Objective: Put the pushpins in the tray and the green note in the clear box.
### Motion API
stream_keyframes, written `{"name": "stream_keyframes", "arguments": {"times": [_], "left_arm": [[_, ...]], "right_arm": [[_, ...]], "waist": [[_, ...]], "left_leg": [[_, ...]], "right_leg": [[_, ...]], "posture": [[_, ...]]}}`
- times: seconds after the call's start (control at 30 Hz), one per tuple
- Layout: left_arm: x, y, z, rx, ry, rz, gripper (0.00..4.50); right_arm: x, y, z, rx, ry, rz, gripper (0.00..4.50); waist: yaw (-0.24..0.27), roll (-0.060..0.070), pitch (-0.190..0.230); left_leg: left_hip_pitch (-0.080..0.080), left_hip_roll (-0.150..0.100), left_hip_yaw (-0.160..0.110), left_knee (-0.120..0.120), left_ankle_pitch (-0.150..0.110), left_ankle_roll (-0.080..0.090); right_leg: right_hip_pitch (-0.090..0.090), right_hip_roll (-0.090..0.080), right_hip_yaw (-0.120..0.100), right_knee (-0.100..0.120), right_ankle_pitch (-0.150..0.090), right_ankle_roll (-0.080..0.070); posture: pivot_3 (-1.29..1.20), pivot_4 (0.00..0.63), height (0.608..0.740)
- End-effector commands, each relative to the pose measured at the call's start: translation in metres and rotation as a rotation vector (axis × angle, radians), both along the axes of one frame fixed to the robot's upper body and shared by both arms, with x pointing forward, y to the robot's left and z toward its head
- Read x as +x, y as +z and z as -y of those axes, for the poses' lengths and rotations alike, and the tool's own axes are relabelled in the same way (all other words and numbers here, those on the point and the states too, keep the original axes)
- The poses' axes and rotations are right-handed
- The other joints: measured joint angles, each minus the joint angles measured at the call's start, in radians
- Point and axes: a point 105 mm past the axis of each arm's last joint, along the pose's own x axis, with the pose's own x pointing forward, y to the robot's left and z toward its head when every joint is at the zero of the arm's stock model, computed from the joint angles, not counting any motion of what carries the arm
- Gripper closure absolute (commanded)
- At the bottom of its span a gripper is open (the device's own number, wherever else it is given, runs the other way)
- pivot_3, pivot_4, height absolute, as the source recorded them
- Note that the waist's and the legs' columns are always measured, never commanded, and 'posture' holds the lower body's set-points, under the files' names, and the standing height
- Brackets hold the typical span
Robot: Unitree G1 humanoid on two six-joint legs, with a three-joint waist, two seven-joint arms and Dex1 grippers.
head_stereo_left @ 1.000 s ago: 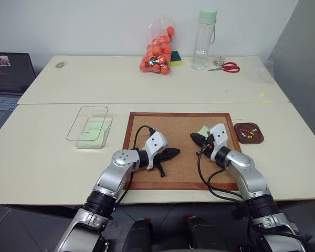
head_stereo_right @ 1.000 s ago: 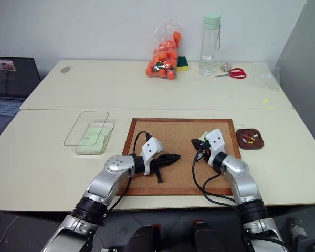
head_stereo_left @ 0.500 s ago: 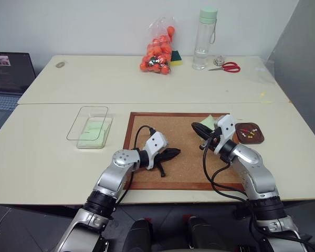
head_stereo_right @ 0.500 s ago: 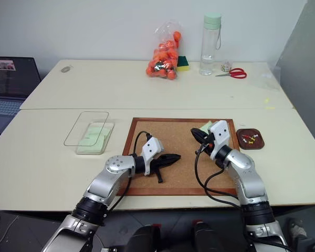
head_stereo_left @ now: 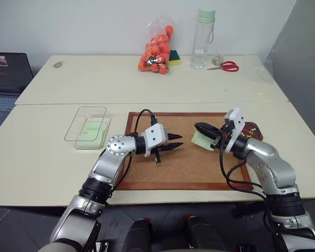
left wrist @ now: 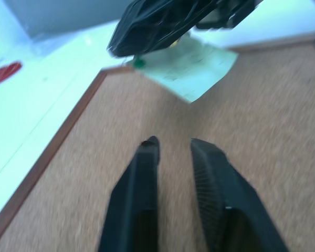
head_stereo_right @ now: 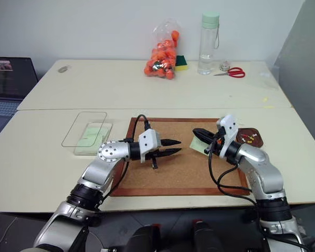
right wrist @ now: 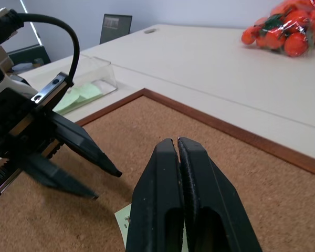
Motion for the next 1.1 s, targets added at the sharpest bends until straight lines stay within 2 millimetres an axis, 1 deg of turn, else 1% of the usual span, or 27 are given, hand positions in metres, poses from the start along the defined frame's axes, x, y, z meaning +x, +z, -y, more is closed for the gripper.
{"name": "stream_keyframes", "arguments": {"times": [0.03,0.07,0.1,0.13,0.23,0.27,0.43,0.5,0.6,0.73,1.0,1.1], "left_arm": [[-0.006,0.022,0.0,-0.206,0.021,-0.157,2.56],[-0.007,0.023,0.0,-0.253,0.031,-0.223,2.4],[-0.008,0.023,-0.001,-0.29,0.048,-0.276,2.11],[-0.009,0.022,-0.001,-0.318,0.064,-0.32,1.95],[-0.012,0.02,0.0,-0.414,0.109,-0.453,1.28],[-0.013,0.02,0.001,-0.444,0.118,-0.494,1.16],[-0.012,0.016,0.005,-0.542,0.174,-0.653,0.04],[-0.011,0.016,0.007,-0.581,0.177,-0.711,0.04],[-0.008,0.015,0.008,-0.614,0.194,-0.752,0.04],[-0.005,0.012,0.011,-0.622,0.204,-0.767,0.04],[-0.005,0.016,0.02,-0.636,0.161,-0.783,0.04],[-0.007,0.018,0.022,-0.637,0.142,-0.784,0.44]], "right_arm": [[0.006,0.019,0.002,0.022,-0.045,0.075,4.5],[0.008,0.019,0.002,0.019,-0.061,0.084,4.5],[0.009,0.018,0.002,0.021,-0.07,0.087,4.5],[0.009,0.018,0.001,0.024,-0.074,0.089,4.5],[0.009,0.02,-0.002,0.038,-0.081,0.098,4.5],[0.009,0.021,-0.003,0.042,-0.083,0.101,4.5],[0.007,0.024,-0.008,0.064,-0.08,0.108,4.5],[0.005,0.026,-0.013,0.076,-0.067,0.109,4.5],[0.001,0.027,-0.019,0.09,-0.051,0.107,4.5],[-0.004,0.03,-0.026,0.11,-0.028,0.104,4.5],[-0.015,0.031,-0.038,0.139,0.009,0.085,4.5],[-0.016,0.031,-0.039,0.141,0.007,0.082,4.5]], "waist": [[-0.002,0.0,0.0],[-0.003,0.0,0.0],[-0.005,0.0,0.0],[-0.005,0.0,0.0],[-0.008,0.0,0.0],[-0.009,0.0,0.0],[-0.01,0.0,0.0],[-0.011,0.0,0.0],[-0.013,0.0,0.0],[-0.013,0.0,0.0],[-0.013,0.0,0.0],[-0.013,0.0,0.0]], "left_leg": [[0.0,0.0,0.0,0.0,0.0,0.0],[0.0,0.001,0.0,0.0,0.0,0.0],[-0.001,0.001,-0.001,0.0,0.0,0.0],[-0.001,0.001,-0.001,0.0,0.0,0.0],[-0.001,0.001,-0.002,0.0,0.0,0.0],[-0.001,0.001,-0.002,0.0,0.0,0.0],[-0.001,0.001,-0.002,0.0,0.0,0.0],[-0.001,0.001,-0.002,0.0,0.0,0.0],[-0.001,0.001,-0.002,0.0,0.0,0.0],[-0.001,0.0,-0.002,0.0,0.0,0.0],[-0.001,0.0,-0.002,0.0,0.0,0.0],[-0.001,0.0,-0.002,0.0,0.0,0.0]], "right_leg": [[0.0,0.0,0.0,0.0,0.0,0.0],[0.0,0.0,0.0,0.0,0.0,0.0],[0.0,0.0,-0.001,0.0,0.0,0.0],[0.0,0.0,-0.001,0.0,0.0,0.0],[0.0,0.0,-0.001,0.0,0.0,0.0],[0.0,0.0,-0.001,0.0,0.0,0.0],[0.0,0.0,-0.001,0.0,0.0,0.0],[0.0,0.0,-0.001,0.0,0.0,0.0],[0.0,0.0,-0.001,0.0,0.0,0.0],[0.0,0.0,-0.001,0.0,0.0,0.0],[0.0,0.0,-0.001,0.0,0.0,0.0],[0.0,0.0,-0.001,0.0,0.0,0.0]], "posture": [[0.0,0.15,0.74],[0.0,0.15,0.74],[0.0,0.15,0.74],[0.0,0.15,0.74],[0.0,0.15,0.74],[0.0,0.15,0.74],[0.0,0.15,0.74],[0.0,0.15,0.74],[0.0,0.15,0.74],[0.0,0.15,0.74],[0.0,0.15,0.74],[0.0,0.15,0.74]]}}
